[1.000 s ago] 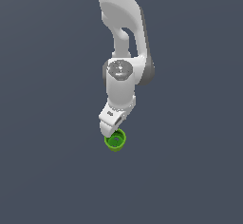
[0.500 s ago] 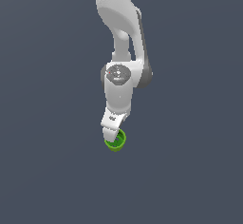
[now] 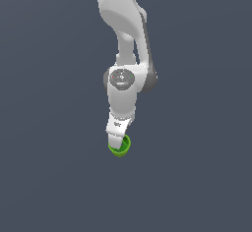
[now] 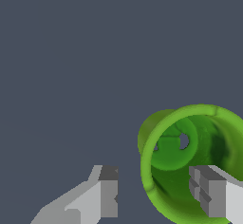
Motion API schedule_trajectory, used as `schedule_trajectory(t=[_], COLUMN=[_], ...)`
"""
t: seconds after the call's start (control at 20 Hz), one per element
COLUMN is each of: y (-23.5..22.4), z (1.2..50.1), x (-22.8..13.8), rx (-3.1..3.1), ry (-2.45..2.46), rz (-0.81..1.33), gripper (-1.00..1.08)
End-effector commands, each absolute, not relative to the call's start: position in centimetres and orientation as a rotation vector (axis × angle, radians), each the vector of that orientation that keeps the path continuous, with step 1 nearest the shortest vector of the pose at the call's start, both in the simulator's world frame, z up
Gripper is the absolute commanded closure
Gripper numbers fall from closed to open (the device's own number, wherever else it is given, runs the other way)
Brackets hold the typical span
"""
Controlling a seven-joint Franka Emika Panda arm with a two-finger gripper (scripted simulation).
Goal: Pick up the object and move it to a goal position.
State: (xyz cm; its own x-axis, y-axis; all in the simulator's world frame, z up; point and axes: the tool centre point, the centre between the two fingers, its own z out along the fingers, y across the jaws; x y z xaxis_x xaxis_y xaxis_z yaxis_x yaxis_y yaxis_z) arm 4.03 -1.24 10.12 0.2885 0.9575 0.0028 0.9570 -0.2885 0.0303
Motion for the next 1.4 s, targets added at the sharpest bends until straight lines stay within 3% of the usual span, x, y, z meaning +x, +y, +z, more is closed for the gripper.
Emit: schedule_trajectory(t=[0.0, 0.6, 0.65, 1.35], y=[-1.2, -1.3, -1.3, -1.4], z=[10.1, 7.1, 7.1, 7.2], x=[4.0, 4.1, 4.1, 3.8], rx=[2.503, 2.499, 2.499, 2.499], ry=[1.86, 1.866, 1.866, 1.865], rz=[0.032, 0.032, 0.032, 0.032], gripper=[-0.2, -0.2, 1.08, 1.08])
